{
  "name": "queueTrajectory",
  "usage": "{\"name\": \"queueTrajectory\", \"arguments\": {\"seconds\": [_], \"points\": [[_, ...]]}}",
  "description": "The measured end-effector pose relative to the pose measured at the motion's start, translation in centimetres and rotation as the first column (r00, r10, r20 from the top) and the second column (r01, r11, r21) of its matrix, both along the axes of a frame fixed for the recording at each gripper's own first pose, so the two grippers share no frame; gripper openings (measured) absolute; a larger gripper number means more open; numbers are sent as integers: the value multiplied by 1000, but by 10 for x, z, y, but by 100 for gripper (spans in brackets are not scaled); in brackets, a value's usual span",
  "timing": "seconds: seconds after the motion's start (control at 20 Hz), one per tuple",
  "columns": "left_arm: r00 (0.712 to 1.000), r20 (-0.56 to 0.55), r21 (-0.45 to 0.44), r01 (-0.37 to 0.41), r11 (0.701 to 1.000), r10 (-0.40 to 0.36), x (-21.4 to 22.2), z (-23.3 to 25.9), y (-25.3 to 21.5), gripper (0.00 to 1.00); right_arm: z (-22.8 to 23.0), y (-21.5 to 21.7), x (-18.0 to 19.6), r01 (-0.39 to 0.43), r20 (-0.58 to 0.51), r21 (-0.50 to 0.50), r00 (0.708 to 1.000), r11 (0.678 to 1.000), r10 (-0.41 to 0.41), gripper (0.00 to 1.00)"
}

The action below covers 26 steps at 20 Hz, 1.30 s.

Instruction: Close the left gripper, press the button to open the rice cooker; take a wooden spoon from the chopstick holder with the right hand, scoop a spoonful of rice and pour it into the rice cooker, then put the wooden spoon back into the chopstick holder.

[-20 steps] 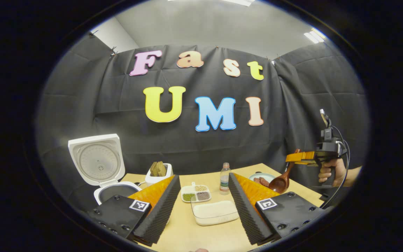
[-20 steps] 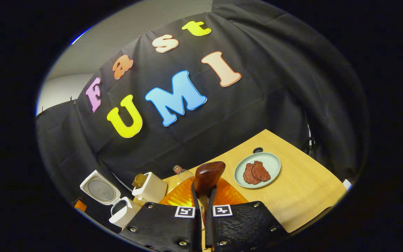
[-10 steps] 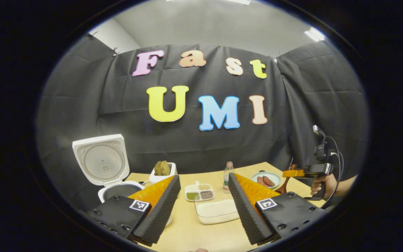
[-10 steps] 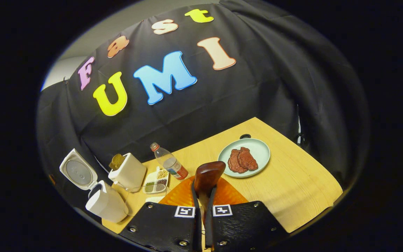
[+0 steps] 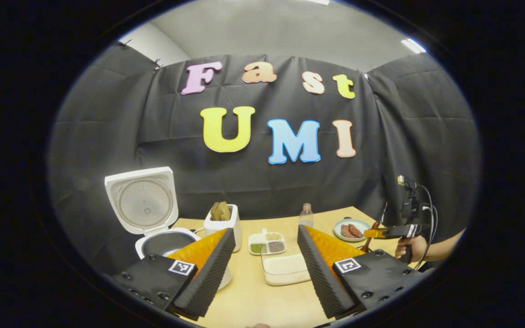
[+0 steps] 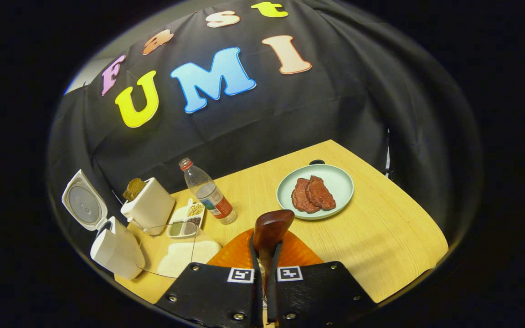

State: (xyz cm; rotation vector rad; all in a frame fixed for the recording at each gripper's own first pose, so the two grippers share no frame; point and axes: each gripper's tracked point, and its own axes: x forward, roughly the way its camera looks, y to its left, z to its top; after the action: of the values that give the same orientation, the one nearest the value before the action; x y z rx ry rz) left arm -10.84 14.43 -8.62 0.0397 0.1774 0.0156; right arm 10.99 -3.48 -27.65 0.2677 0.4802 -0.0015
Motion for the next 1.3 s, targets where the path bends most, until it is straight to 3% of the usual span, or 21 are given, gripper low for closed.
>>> {"name": "queueTrajectory", "arguments": {"seconds": [0.1,0.2,0.35,0.65,0.85,1.3], "points": [[1000,1,-8,-5,1000,5,-1,1,0,96,0,-4,-5,10,-5,-12,1000,1000,-10,9],[1000,10,-15,3,1000,-3,1,2,-1,96,-1,-12,-15,1,-24,-57,1000,998,-2,25],[999,24,-19,27,999,-26,7,2,-8,96,10,-38,-32,49,-3,-158,999,986,-50,95],[998,55,-48,33,998,-31,36,26,10,96,96,-37,-62,59,166,-231,986,971,-20,98],[994,86,-54,-63,997,67,48,52,65,96,137,-6,-66,32,224,-169,974,985,7,98],[968,116,-55,-219,974,224,80,106,195,96,182,58,-82,-16,304,-160,951,987,64,98]]}}
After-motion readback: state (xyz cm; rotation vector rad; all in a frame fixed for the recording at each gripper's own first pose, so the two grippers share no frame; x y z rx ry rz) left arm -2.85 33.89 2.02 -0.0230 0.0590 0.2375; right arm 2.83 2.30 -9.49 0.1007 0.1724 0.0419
